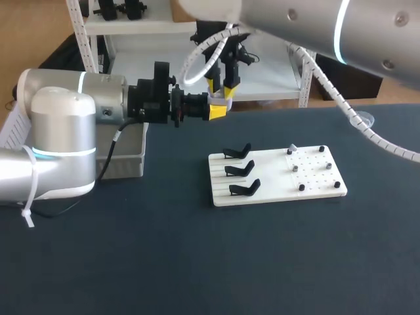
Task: Pick up each earbud case from the left stands, insert the matching earbuds, close the lid, and place the case in the box.
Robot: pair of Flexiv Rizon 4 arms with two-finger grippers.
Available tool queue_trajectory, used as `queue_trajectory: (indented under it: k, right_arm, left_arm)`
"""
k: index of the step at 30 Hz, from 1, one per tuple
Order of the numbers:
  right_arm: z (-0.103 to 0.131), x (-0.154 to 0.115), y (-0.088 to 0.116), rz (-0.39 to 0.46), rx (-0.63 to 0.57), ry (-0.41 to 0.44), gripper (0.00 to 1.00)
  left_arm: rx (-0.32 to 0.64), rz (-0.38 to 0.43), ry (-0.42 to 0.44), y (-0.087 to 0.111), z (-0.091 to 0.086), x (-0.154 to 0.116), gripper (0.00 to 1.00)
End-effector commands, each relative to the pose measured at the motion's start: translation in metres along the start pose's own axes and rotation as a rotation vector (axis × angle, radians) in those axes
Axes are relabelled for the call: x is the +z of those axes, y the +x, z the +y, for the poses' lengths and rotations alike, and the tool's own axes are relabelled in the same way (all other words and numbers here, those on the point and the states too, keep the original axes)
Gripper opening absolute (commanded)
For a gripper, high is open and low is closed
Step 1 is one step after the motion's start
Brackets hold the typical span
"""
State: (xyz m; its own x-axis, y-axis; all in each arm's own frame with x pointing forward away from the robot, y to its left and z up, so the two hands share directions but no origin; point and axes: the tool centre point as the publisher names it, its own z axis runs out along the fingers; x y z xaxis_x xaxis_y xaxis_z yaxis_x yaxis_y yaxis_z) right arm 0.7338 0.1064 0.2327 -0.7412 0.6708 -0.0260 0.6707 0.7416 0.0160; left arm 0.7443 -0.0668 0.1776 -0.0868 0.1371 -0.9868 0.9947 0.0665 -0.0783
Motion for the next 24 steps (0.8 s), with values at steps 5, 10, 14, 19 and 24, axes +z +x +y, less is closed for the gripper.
queue_trajectory:
  k: [5,10,14,19,24]
  right_arm:
    - [-0.017,-0.018,0.004,-0.015,-0.002,-0.049,0.38]
    - [-0.024,-0.028,0.005,-0.023,-0.028,-0.113,0.40]
    - [-0.034,-0.031,0.002,-0.046,-0.073,-0.165,0.47]
    - [-0.056,-0.029,-0.006,-0.029,-0.143,-0.260,0.49]
    - [-0.082,-0.024,-0.021,-0.028,-0.169,-0.355,0.62]
  left_arm:
    - [0.001,-0.001,-0.004,0.000,-0.001,0.000,0.00]
    - [0.001,-0.001,-0.004,0.000,-0.001,0.000,0.00]
    - [0.001,-0.001,-0.004,0.000,-0.001,0.000,0.00]
    - [0.001,-0.001,-0.004,0.000,-0.001,0.000,0.00]
    - [0.001,-0.001,-0.004,0.000,-0.001,0.000,0.00]
